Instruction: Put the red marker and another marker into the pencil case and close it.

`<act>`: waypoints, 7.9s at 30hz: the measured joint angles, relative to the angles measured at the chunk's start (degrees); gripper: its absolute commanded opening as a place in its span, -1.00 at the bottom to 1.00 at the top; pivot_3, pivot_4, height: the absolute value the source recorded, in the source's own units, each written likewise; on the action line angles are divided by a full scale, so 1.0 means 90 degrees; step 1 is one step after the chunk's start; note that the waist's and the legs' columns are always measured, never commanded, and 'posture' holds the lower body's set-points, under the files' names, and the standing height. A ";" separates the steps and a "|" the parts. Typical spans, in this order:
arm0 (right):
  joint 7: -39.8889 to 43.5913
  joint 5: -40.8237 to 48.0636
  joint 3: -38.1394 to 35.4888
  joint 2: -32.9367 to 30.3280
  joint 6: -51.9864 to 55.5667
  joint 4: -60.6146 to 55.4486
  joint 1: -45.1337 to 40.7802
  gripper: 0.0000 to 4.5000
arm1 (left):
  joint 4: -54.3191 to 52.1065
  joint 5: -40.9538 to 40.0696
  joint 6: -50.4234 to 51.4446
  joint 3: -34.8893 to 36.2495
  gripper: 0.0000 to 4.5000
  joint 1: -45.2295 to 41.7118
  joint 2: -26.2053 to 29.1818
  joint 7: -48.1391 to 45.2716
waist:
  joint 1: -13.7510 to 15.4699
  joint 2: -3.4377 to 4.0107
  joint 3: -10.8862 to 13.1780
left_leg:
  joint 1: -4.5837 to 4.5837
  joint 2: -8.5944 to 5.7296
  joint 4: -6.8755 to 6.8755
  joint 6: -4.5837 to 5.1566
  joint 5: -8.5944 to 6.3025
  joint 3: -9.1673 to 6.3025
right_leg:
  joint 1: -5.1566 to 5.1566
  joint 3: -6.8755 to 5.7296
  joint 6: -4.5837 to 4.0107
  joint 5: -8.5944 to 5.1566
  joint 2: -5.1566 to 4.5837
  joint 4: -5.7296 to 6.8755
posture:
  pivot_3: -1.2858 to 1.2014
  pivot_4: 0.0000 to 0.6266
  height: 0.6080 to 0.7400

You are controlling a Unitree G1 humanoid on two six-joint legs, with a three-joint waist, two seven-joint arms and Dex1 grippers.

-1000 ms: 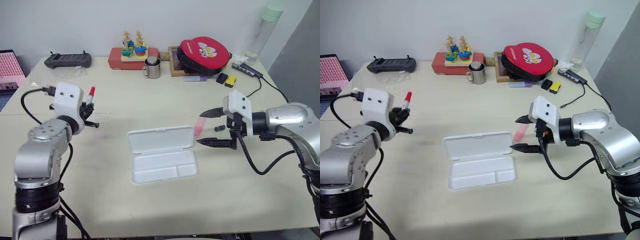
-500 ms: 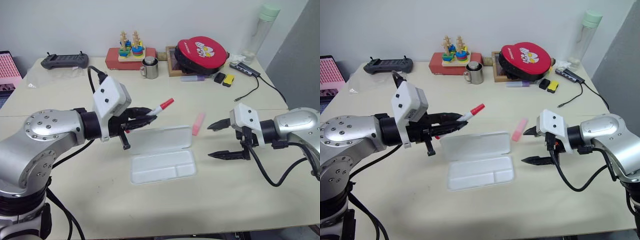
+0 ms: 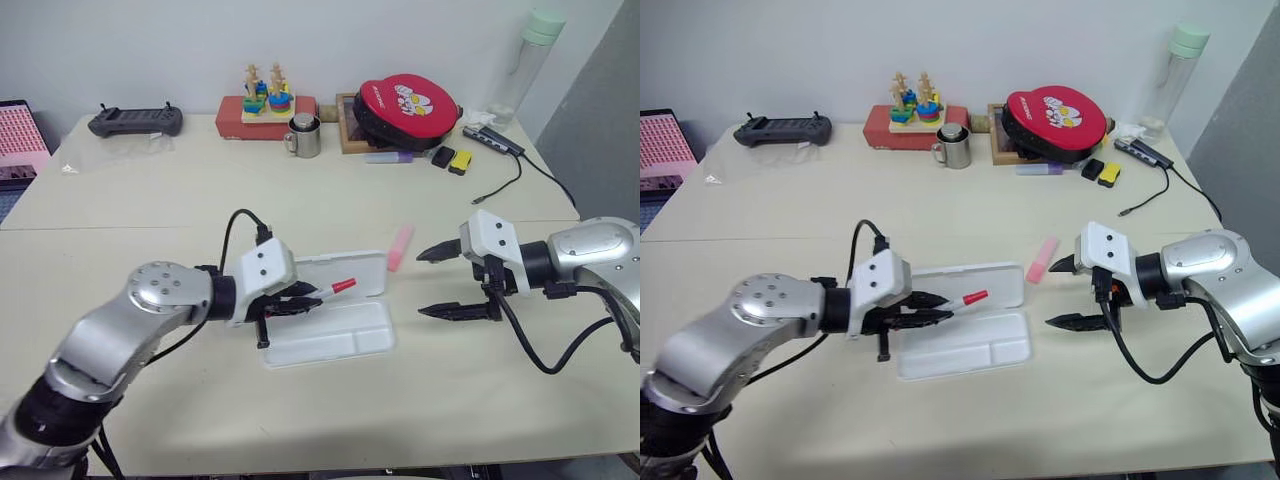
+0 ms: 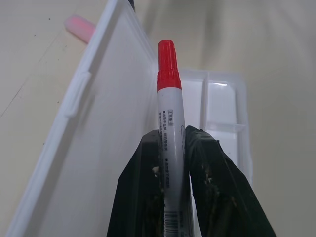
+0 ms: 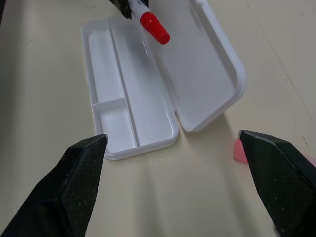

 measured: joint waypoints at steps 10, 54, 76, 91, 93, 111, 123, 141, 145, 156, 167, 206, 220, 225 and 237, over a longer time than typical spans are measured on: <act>-0.0009 -0.0025 0.0000 0.0057 0.0013 0.0007 -0.0025 1.00 | 0.0959 0.0858 -0.0795 -0.0783 -0.81 -0.0342 -0.0691 -0.0278 | -0.0001 0.0000 0.0000 | -0.0001 0.0000 0.0001 0.0002 0.0000 -0.0002 | -0.0001 -0.0002 0.0000 0.0000 0.0000 0.0004 | 0.03 -0.52 1.00; -0.1498 -0.0653 0.0022 0.1241 0.0963 0.1319 -0.1168 1.00 | -0.0584 -0.1869 0.2742 0.2804 0.99 -0.0424 0.1168 0.0544 | -0.0040 0.0004 0.0002 | -0.0007 0.0004 -0.0004 -0.0015 0.0014 -0.0007 | -0.0010 0.0000 0.0000 -0.0001 0.0008 0.0000 | 0.03 -0.52 1.00; -0.4339 -0.1420 0.0317 0.3806 0.3171 0.3843 -0.2720 1.00 | -0.0683 -0.2083 0.2572 0.2848 0.99 -0.0438 0.1165 0.1021 | -0.0090 0.0005 0.0003 | -0.0004 0.0003 -0.0006 -0.0018 0.0016 0.0005 | -0.0025 0.0016 -0.0003 0.0002 0.0009 0.0016 | 0.03 -0.52 1.00; -0.6014 -0.1554 -0.1175 0.4954 0.4353 0.4474 -0.3000 1.00 | -0.0695 -0.2083 0.2534 0.2820 0.99 -0.0411 0.1165 0.1162 | -0.0178 0.0005 0.0002 | -0.0012 -0.0002 -0.0002 0.0008 0.0005 0.0077 | -0.0114 0.0105 -0.0003 0.0001 0.0020 0.0107 | 0.03 -0.52 1.00; -0.6200 -0.1567 -0.1276 0.5080 0.4468 0.4470 -0.2999 1.00 | -0.0704 -0.2084 0.2529 0.2788 0.99 -0.0411 0.1163 0.1171 | -0.0190 0.0005 0.0002 | -0.0004 0.0000 -0.0001 0.0013 0.0007 0.0081 | -0.0114 0.0115 -0.0006 0.0003 0.0027 0.0115 | 0.03 -0.52 1.00; -0.6707 -0.1949 -0.1153 0.5860 0.3261 0.5511 -0.3110 1.00 | -0.0711 -0.2088 0.2528 0.2710 0.99 -0.0456 0.1114 0.1378 | -0.0393 -0.0006 -0.0005 | 0.0021 0.0031 0.0002 0.0021 0.0012 0.0105 | -0.0112 0.0143 -0.0029 0.0036 0.0066 0.0117 | 0.03 -0.52 1.00; -0.6667 -0.2362 -0.0491 0.5858 0.2752 0.5675 -0.2996 0.42 | -0.0725 -0.2096 0.2517 0.2710 1.00 -0.0459 0.1052 0.1452 | -0.0370 -0.0011 -0.0007 | 0.0025 0.0096 0.0003 0.0029 0.0027 0.0119 | -0.0110 0.0143 -0.0059 0.0075 0.0129 0.0113 | 0.03 -0.52 1.00; -0.6609 -0.2368 -0.0361 0.5907 0.2610 0.5532 -0.2935 -0.81 | -0.0697 -0.2077 0.2381 0.2576 1.00 -0.0491 0.0984 0.1451 | -0.0368 -0.0009 -0.0006 | 0.0021 0.0106 -0.0002 0.0029 0.0026 0.0122 | -0.0119 0.0146 -0.0061 0.0076 0.0140 0.0106 | 0.03 -0.52 1.00; -0.6608 -0.2364 -0.0384 0.5898 0.2296 0.5464 -0.2927 -0.81 | -0.0693 -0.2076 0.2372 0.2570 1.00 -0.0492 0.0984 0.1452 | -0.0368 -0.0006 -0.0004 | 0.0015 0.0106 -0.0004 0.0029 0.0026 0.0122 | -0.0125 0.0146 -0.0061 0.0076 0.0140 0.0104 | 0.03 -0.52 1.00; -0.5615 -0.2235 -0.0126 0.5092 0.1965 0.4268 -0.2917 -0.81 | -0.0691 -0.2078 0.2367 0.2566 1.00 -0.0505 0.0938 0.1461 | -0.0353 0.0002 0.0001 | 0.0005 0.0106 -0.0007 0.0030 0.0026 0.0123 | -0.0134 0.0147 -0.0060 0.0075 0.0141 0.0096 | 0.03 -0.52 1.00; -0.3604 -0.1546 0.0302 0.3757 0.1967 0.2658 -0.2593 -0.81 | -0.0677 -0.2079 0.2352 0.2564 1.00 -0.0506 0.0916 0.1417 | -0.0349 0.0001 0.0001 | 0.0007 0.0107 -0.0005 0.0030 0.0026 0.0124 | -0.0133 0.0149 -0.0059 0.0075 0.0141 0.0099 | 0.03 -0.52 1.00; -0.2227 -0.2056 0.0798 0.1596 0.1302 0.1035 -0.0111 -0.39 | -0.0547 -0.1921 0.2082 0.2579 1.00 -0.0262 0.0948 0.1198 | -0.0194 -0.0003 0.0005 | 0.0004 0.0108 -0.0001 0.0029 0.0026 0.0134 | -0.0131 0.0155 -0.0057 0.0073 0.0139 0.0090 | 0.03 -0.52 1.00; -0.1988 -0.1260 0.0481 0.1749 0.2156 0.0875 -0.0513 0.76 | -0.0534 -0.1893 0.2083 0.2572 1.00 -0.0262 0.0942 0.1169 | -0.0176 -0.0003 0.0005 | 0.0004 0.0108 -0.0001 0.0029 0.0026 0.0133 | -0.0130 0.0153 -0.0057 0.0073 0.0139 0.0089 | 0.03 -0.52 1.00; -0.1976 -0.1178 0.0477 0.1629 0.2223 0.1042 -0.0537 0.76 | -0.0535 -0.1892 0.2083 0.2570 1.00 -0.0259 0.0933 0.1173 | -0.0174 -0.0003 0.0005 | 0.0003 0.0108 -0.0001 0.0029 0.0026 0.0135 | -0.0130 0.0154 -0.0057 0.0073 0.0139 0.0088 | 0.03 -0.52 1.00; -0.1203 -0.0668 0.0490 0.0962 0.2093 0.0593 -0.0193 0.76 | -0.0536 -0.1839 0.2083 0.2567 1.00 -0.0218 0.0931 0.1160 | -0.0173 -0.0003 0.0005 | 0.0004 0.0108 0.0000 0.0029 0.0026 0.0134 | -0.0128 0.0154 -0.0057 0.0073 0.0139 0.0088 | 0.03 -0.52 1.00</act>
